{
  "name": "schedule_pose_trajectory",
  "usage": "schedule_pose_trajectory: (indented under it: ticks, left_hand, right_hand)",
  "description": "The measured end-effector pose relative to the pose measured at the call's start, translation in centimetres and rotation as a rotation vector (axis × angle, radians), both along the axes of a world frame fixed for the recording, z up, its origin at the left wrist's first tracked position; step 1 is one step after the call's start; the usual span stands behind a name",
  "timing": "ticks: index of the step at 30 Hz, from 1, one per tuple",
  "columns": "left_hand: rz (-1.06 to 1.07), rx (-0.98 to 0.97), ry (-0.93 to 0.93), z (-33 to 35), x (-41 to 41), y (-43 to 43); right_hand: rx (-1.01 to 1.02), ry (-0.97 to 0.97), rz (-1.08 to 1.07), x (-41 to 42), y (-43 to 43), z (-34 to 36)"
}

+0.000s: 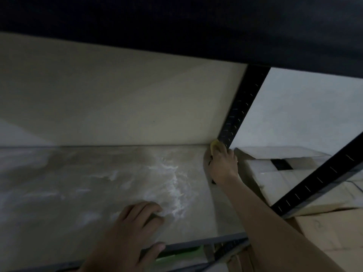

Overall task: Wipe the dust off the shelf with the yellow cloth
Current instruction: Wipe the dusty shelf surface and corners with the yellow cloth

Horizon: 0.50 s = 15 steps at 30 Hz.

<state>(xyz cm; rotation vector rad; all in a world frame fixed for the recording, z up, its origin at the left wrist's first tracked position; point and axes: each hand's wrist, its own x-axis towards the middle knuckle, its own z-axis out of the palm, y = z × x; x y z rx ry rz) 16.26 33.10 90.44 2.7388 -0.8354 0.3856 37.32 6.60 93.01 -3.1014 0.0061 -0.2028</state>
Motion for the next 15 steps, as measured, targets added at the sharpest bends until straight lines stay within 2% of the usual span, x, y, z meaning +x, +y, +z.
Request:
schedule_pose_trajectory:
  ticks: [5,10,13,15]
  left_hand:
    - [0.005,-0.001,-0.005,0.2,-0.2,-0.1]
    - [0.0,-0.023,0.006,0.0,-0.2,0.1]
    - [-0.006,-0.04,0.015,-0.1,-0.1,0.1]
    - [0.002,-0.037,0.01,-0.1,-0.1,0.0]
  right_hand:
    - [-0.039,0.096,-0.03,1.1,0.4,1.9]
    - [-0.216,0.056,0.355,-1.4,3.1,2.1]
    - [0.012,-0.043,0.117,-0.1,2.4,2.5]
    - [0.053,-0.022,-0.081,1.2,1.0,2.5]
